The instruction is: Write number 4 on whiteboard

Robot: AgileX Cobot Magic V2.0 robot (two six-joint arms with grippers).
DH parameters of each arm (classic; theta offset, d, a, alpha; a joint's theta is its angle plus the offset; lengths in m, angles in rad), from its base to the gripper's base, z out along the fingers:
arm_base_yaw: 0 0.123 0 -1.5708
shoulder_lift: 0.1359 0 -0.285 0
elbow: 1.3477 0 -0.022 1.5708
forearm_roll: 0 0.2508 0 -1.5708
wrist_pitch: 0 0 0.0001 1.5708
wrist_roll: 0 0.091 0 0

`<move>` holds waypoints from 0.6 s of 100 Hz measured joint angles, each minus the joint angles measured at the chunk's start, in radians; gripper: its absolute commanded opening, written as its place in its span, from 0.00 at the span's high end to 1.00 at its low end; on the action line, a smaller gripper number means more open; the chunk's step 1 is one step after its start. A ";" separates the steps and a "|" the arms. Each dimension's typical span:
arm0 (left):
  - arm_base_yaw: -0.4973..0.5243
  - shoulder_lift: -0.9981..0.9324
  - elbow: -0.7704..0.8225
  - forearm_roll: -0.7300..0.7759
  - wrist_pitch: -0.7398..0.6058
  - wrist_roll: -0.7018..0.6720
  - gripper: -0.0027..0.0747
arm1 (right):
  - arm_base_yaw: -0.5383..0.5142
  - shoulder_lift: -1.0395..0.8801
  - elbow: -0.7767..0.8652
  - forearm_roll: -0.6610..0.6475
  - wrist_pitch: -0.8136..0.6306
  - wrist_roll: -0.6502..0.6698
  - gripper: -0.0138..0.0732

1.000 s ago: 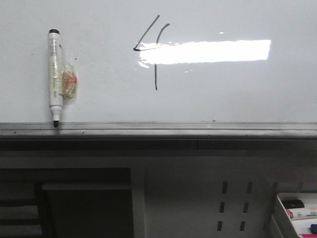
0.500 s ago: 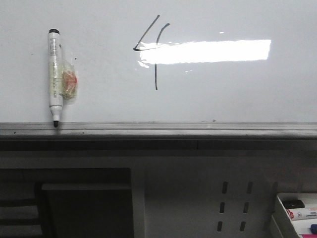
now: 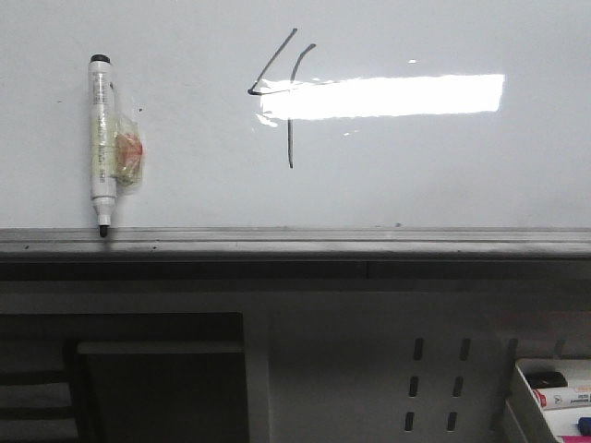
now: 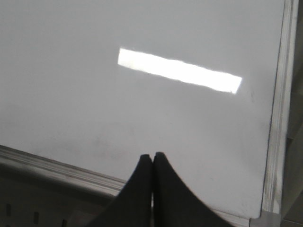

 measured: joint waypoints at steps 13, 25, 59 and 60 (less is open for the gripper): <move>0.000 0.000 0.000 0.000 0.000 0.000 0.99 | -0.039 0.000 0.000 -0.013 0.005 0.002 0.92; 0.000 0.000 0.000 0.000 0.000 0.000 0.99 | -0.077 0.000 0.000 -0.013 0.005 0.004 0.92; 0.000 0.000 0.000 0.000 0.000 0.000 0.99 | -0.115 0.000 0.000 -0.013 0.003 0.006 0.92; 0.000 0.000 0.000 0.000 0.000 0.000 0.99 | -0.115 0.000 0.000 -0.013 0.003 0.006 0.92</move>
